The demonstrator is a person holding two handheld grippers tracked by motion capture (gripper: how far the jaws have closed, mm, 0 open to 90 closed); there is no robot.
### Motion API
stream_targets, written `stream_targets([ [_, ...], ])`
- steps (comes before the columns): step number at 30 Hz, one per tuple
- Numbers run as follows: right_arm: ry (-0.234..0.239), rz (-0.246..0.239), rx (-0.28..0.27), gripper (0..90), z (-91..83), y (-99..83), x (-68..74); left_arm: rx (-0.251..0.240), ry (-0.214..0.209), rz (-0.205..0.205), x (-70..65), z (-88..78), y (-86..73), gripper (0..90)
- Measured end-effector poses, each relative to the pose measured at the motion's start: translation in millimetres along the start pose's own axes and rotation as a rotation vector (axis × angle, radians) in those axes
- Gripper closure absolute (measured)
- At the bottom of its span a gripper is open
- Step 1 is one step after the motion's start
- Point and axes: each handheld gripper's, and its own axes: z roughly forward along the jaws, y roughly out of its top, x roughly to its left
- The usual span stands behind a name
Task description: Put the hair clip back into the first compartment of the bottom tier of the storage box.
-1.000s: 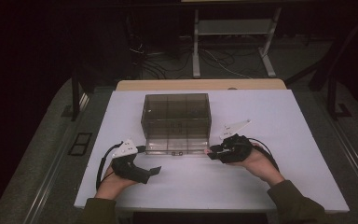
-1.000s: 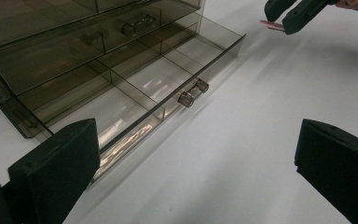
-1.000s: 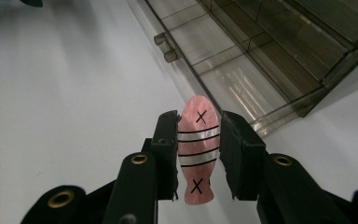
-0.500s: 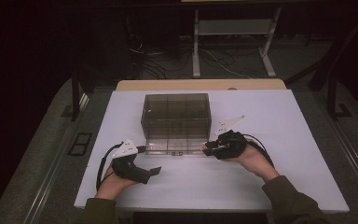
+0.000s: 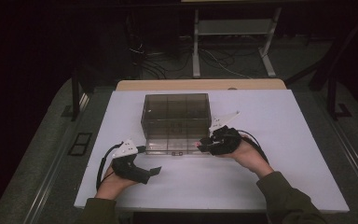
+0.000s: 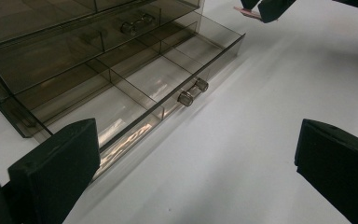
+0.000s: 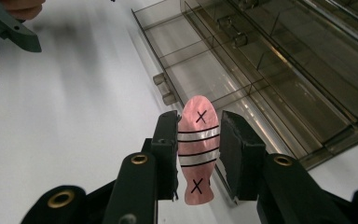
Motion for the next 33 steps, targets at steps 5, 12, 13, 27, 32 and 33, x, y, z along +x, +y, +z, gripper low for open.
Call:
stream_targets([
  [5, 0.003, -0.008, 0.000, 66.9, 3.5, 3.5, -1.0, 0.001, -0.001, 0.002, 0.1, 0.2, 0.0, 0.0],
  [12, 0.008, -0.007, -0.004, 66.9, 6.9, 8.1, -1.5, 0.000, -0.001, 0.001, 0.3, 0.2, -0.1, 0.0],
  [13, 0.008, -0.009, -0.005, 66.9, 7.4, 8.7, -1.7, 0.000, -0.001, 0.000, 0.2, 0.2, -0.1, 0.0],
  [27, 0.017, -0.024, -0.006, 66.9, 15.0, 18.0, -0.6, 0.000, -0.003, 0.000, 0.1, 0.3, -0.1, 0.0],
  [32, 0.019, -0.030, -0.005, 66.9, 17.4, 21.5, 0.4, 0.000, -0.003, 0.000, 0.2, 0.4, 0.0, 0.0],
  [33, 0.021, -0.029, -0.006, 66.9, 18.0, 22.3, 0.7, 0.000, -0.003, 0.000, 0.2, 0.4, 0.0, 0.0],
])
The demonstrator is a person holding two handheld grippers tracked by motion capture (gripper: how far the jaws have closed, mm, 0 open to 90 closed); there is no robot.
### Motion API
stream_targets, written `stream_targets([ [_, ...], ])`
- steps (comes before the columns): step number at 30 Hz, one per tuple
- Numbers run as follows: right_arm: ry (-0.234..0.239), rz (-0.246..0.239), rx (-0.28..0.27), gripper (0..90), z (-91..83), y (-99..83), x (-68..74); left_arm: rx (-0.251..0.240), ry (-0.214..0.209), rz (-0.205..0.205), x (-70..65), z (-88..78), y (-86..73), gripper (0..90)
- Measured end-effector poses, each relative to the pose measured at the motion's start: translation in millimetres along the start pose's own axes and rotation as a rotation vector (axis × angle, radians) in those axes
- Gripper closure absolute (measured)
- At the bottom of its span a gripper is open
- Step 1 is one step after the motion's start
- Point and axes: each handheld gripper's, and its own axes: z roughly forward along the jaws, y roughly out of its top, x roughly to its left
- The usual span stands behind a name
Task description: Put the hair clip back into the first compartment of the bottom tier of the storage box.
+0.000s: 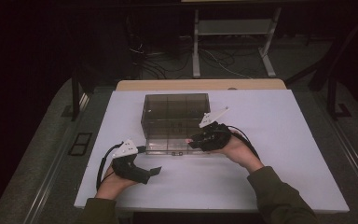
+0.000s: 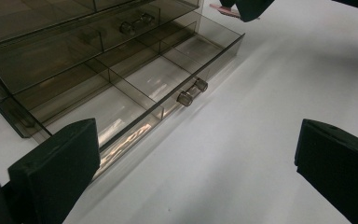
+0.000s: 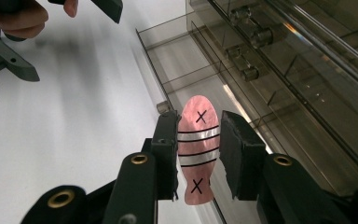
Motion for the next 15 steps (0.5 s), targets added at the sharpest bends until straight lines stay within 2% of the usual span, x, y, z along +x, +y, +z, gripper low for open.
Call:
stream_targets([
  [15, 0.001, -0.033, 0.005, 66.9, 14.4, 13.9, 0.6, 0.001, -0.001, 0.001, -0.2, -0.1, 0.0, 0.0],
])
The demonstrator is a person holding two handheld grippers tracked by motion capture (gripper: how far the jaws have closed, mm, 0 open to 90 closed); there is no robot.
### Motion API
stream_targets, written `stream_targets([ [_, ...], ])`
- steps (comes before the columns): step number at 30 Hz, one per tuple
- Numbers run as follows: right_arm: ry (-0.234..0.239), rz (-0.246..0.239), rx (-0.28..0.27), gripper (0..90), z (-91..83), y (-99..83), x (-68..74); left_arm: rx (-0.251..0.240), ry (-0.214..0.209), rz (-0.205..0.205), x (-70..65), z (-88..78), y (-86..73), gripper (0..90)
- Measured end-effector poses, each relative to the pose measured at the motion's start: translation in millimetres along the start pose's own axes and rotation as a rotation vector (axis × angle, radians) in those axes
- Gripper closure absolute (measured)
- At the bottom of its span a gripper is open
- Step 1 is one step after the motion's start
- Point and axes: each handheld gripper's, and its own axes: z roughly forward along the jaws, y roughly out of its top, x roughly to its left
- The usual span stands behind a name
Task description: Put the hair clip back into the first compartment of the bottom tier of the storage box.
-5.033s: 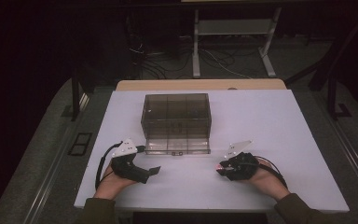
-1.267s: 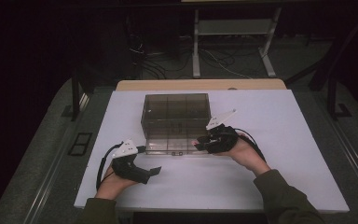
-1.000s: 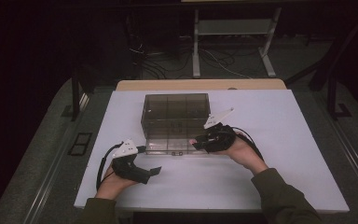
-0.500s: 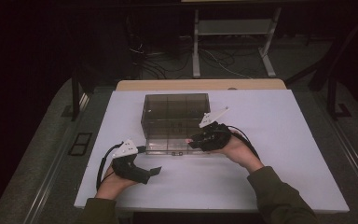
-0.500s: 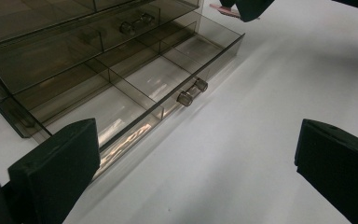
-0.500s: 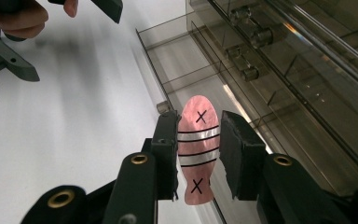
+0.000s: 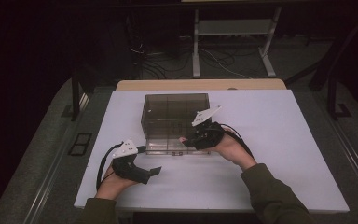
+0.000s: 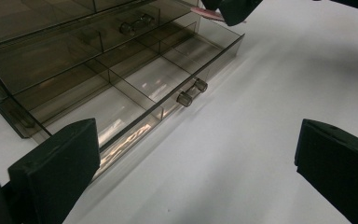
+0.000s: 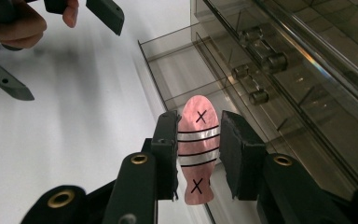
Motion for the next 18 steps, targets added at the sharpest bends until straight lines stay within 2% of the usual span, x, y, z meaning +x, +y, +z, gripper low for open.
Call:
stream_targets([
  [6, 0.007, 0.003, 0.000, 66.9, 6.0, 7.4, 1.6, -0.002, 0.001, -0.001, 0.0, -0.1, 0.1, 0.0],
  [10, 0.003, -0.014, 0.002, 66.9, 9.6, 12.5, 1.4, 0.000, 0.000, 0.001, 0.0, -0.1, 0.1, 0.0],
  [15, 0.010, -0.015, 0.001, 66.9, 16.7, 18.5, 3.1, -0.002, -0.001, 0.000, -0.2, -0.2, 0.2, 0.0],
  [16, 0.007, -0.031, 0.008, 66.9, 17.8, 19.5, 2.5, -0.002, 0.000, 0.000, -0.2, -0.2, 0.1, 0.0],
  [18, 0.013, -0.020, 0.006, 66.9, 20.9, 21.9, 4.2, -0.002, 0.000, -0.001, -0.3, -0.1, 0.1, 0.0],
])
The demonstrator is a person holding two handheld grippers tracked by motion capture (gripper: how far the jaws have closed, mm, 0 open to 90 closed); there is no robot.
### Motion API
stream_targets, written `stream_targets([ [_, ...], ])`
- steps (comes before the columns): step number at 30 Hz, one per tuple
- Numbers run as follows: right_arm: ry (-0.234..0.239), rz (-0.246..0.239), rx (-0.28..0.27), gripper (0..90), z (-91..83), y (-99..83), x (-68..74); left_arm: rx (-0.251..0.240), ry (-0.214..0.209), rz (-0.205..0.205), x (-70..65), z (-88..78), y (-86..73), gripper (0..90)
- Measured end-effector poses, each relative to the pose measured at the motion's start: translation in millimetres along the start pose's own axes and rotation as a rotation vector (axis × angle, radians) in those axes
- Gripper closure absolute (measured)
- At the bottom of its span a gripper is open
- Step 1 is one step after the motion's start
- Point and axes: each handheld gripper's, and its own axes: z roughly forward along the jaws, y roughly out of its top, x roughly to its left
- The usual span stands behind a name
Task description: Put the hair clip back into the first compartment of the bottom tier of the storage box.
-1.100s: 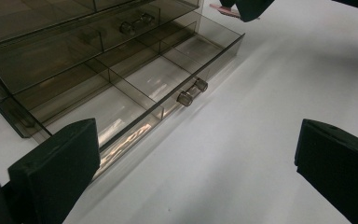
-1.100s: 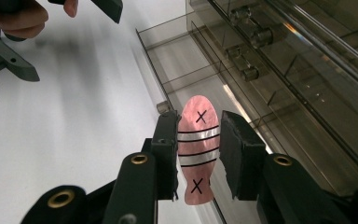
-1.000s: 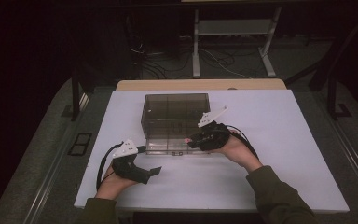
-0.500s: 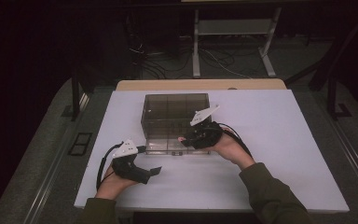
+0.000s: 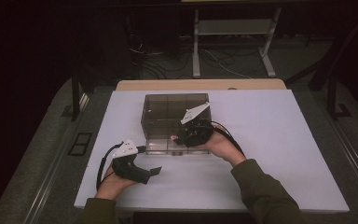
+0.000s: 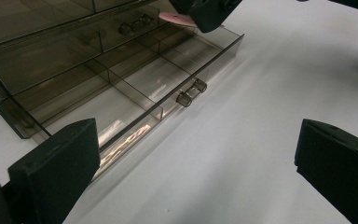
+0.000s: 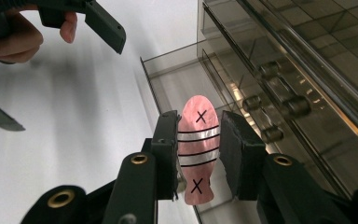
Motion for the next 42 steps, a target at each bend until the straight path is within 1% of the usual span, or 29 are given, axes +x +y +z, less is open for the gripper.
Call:
stream_targets([
  [1, -0.003, 0.002, 0.003, 66.9, 1.4, 1.1, 0.5, -0.002, 0.000, -0.002, -0.1, 0.1, 0.0, 0.0],
  [3, -0.004, -0.017, 0.007, 66.9, 4.3, 2.9, -0.5, -0.005, 0.000, -0.005, -0.3, 0.3, 0.0, 0.0],
  [5, 0.001, -0.006, 0.004, 66.9, 7.3, 5.0, 0.3, 0.001, -0.001, 0.000, 0.1, 0.0, 0.0, 0.0],
  [6, -0.003, -0.019, 0.007, 66.9, 8.6, 5.6, -0.6, -0.001, -0.001, 0.000, 0.0, 0.0, 0.0, 0.0],
  [7, 0.003, -0.005, 0.003, 66.9, 10.2, 6.6, 0.4, 0.000, -0.001, 0.000, 0.0, 0.0, 0.0, 0.0],
  [8, -0.001, -0.019, 0.008, 66.9, 11.4, 7.0, -0.5, 0.000, -0.001, 0.001, 0.0, 0.0, 0.0, 0.0],
  [12, 0.002, -0.020, 0.013, 66.9, 16.9, 10.0, 0.2, 0.000, -0.002, -0.001, 0.1, 0.0, 0.0, 0.0],
  [13, 0.004, -0.006, 0.012, 66.9, 18.1, 11.0, 1.3, 0.001, -0.001, 0.000, 0.1, 0.0, 0.0, 0.0],
  [14, 0.001, -0.022, 0.013, 66.9, 19.2, 11.4, 0.1, 0.000, -0.001, 0.000, 0.0, 0.2, -0.1, 0.0],
  [15, 0.004, -0.008, 0.008, 66.9, 20.4, 12.5, 1.2, 0.000, -0.002, 0.000, 0.1, 0.2, -0.1, 0.0],
  [16, 0.000, -0.019, 0.011, 66.9, 21.2, 13.1, 0.6, 0.000, -0.002, 0.000, 0.0, 0.3, -0.1, 0.0],
  [18, -0.003, -0.017, 0.013, 66.9, 23.1, 14.8, 0.8, 0.000, -0.002, 0.002, 0.1, 0.4, -0.1, 0.0],
  [19, -0.001, -0.008, 0.009, 66.9, 24.4, 15.8, 1.6, 0.000, -0.001, 0.002, 0.0, 0.5, -0.1, 0.0],
  [21, -0.003, -0.031, 0.011, 66.9, 26.2, 17.6, 0.6, 0.004, -0.001, 0.008, 0.3, 0.2, 0.0, 0.0],
  [23, -0.001, -0.030, 0.009, 66.9, 27.9, 19.3, 0.8, 0.004, -0.001, 0.007, 0.4, 0.0, 0.0, 0.0],
  [24, 0.000, -0.018, 0.006, 66.9, 28.9, 20.2, 1.9, 0.004, 0.000, 0.007, 0.4, -0.1, 0.0, 0.0],
  [25, -0.006, -0.030, 0.012, 66.9, 29.6, 20.6, 1.3, 0.003, 0.000, 0.006, 0.3, -0.1, 0.1, 0.0],
  [26, -0.003, -0.016, 0.008, 66.9, 31.0, 21.2, 2.4, 0.002, 0.000, 0.005, 0.3, -0.1, 0.1, 0.0],
  [28, -0.007, -0.030, 0.014, 66.8, 33.1, 21.7, 1.6, 0.001, -0.001, 0.005, 0.2, 0.3, -0.1, 0.0],
  [29, 0.004, -0.017, 0.013, 66.9, 34.7, 22.2, 2.8, 0.000, -0.002, 0.005, 0.1, 0.4, -0.1, 0.0],
  [30, 0.005, -0.018, 0.013, 66.9, 36.1, 22.6, 3.1, 0.000, -0.002, 0.005, 0.1, 0.6, -0.1, 0.0],
  [31, 0.003, -0.030, 0.016, 66.8, 37.6, 22.8, 2.6, 0.000, -0.002, 0.005, 0.0, 0.6, 0.0, 0.0],
  [36, 0.006, -0.028, 0.024, 66.9, 46.0, 26.6, 5.4, 0.000, -0.003, 0.003, 0.0, 0.3, 0.0, 0.0],
  [37, 0.009, -0.038, 0.028, 66.9, 47.8, 27.5, 5.4, 0.001, -0.003, 0.004, 0.0, 0.2, 0.0, 0.0],
  [38, 0.011, -0.033, 0.027, 66.9, 49.9, 28.5, 6.7, 0.000, -0.003, 0.005, 0.1, 0.2, 0.0, 0.0],
  [40, 0.012, -0.045, 0.033, 66.9, 53.5, 30.2, 7.3, 0.000, -0.001, 0.011, 0.4, 0.2, 0.2, 0.0],
  [42, 0.010, -0.045, 0.036, 66.8, 57.0, 31.8, 8.2, -0.001, -0.001, 0.011, 0.4, 0.0, 0.2, 0.0],
])
